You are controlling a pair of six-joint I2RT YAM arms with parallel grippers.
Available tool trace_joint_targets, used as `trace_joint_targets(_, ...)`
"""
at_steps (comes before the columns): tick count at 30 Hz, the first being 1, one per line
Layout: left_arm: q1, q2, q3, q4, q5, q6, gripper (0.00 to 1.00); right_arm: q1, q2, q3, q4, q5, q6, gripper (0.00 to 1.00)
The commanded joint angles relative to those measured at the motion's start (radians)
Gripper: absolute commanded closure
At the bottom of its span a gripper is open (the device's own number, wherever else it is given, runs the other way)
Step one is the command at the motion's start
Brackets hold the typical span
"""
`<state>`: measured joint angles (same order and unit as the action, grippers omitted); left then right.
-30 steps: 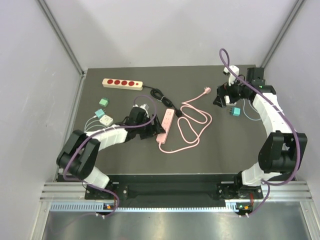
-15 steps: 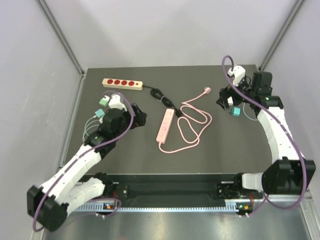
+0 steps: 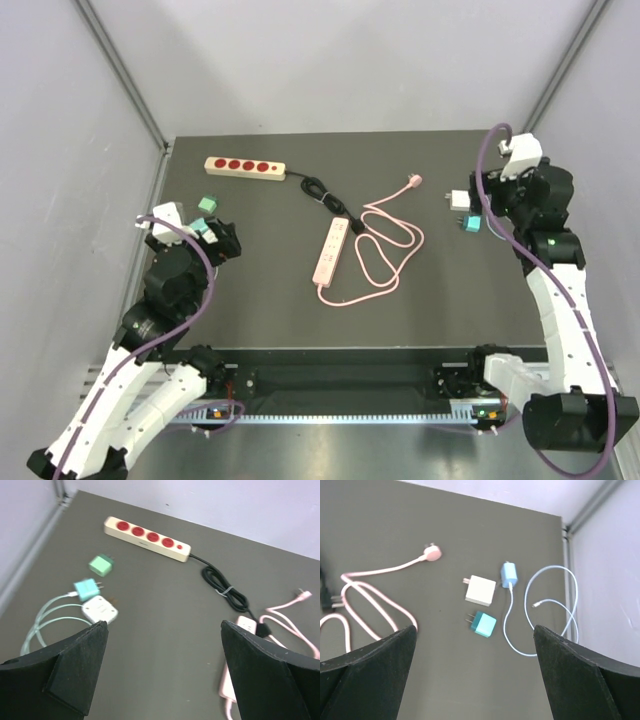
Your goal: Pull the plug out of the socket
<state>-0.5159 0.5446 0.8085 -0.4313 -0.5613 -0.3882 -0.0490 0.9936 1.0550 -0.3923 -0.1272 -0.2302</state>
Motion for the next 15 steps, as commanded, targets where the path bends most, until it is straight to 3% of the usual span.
trace_joint_targets(1,0.004,-0.023,0.055,-0.078,-0.086,0.100,0.01,-0.015,-0.044,-0.032,0.032,0.123,0.109,0.00)
trace_joint_targets(15,0.004,-0.084,0.032,-0.096,-0.101,0.124,0.01,-0.015,-0.098,-0.081,-0.037,0.356,0.270,0.00)
